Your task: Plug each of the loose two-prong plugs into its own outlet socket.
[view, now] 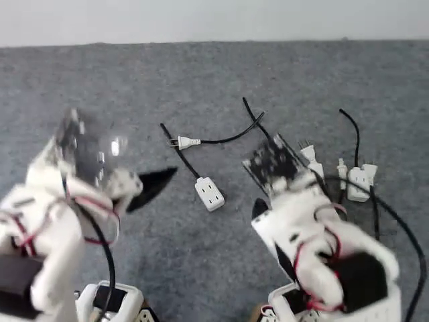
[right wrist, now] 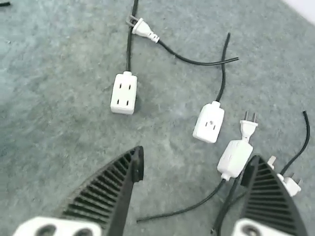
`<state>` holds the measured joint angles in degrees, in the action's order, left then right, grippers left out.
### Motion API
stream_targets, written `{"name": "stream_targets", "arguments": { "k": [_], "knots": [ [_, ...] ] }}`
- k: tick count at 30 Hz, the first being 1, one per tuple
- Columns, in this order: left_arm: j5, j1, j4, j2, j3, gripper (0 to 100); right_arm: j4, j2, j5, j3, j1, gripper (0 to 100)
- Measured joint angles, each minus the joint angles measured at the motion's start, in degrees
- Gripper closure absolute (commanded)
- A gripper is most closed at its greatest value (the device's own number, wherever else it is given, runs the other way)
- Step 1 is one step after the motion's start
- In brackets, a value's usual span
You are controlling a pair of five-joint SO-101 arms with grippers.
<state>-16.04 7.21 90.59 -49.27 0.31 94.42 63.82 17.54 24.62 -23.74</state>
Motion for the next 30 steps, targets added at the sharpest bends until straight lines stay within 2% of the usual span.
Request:
{"name": "stream_targets", "arguments": {
  "k": [4,8,13,15,20,25,30],
  "knots": [
    [0.0,-0.4,-6.4,-13.7,22.2,61,-5.5,10.4,0.0,12.8,-0.1,68.6],
    [-0.9,-4.7,-14.3,-26.1,42.9,61,-13.1,21.5,0.0,24.3,3.0,68.7],
    [-4.3,-9.4,-22.9,-36.8,61.3,61,-22.9,34.5,0.0,42.4,8.6,68.8],
    [-4.5,-9.7,-25.1,-38.9,66.6,61,-25.6,39.1,0.0,49.2,10.5,68.8],
    [-4.4,-10.0,-29.3,-44.8,77.2,61,-30.3,38.9,0.0,60.0,13.1,68.8],
    [-2.2,-10.5,-29.6,-53.6,84.4,61,-33.0,39.6,0.0,69.8,12.8,68.6],
    [-1.1,-13.4,-29.6,-54.0,87.5,61,-32.3,39.5,0.0,70.8,12.8,68.6]
  ]
}}
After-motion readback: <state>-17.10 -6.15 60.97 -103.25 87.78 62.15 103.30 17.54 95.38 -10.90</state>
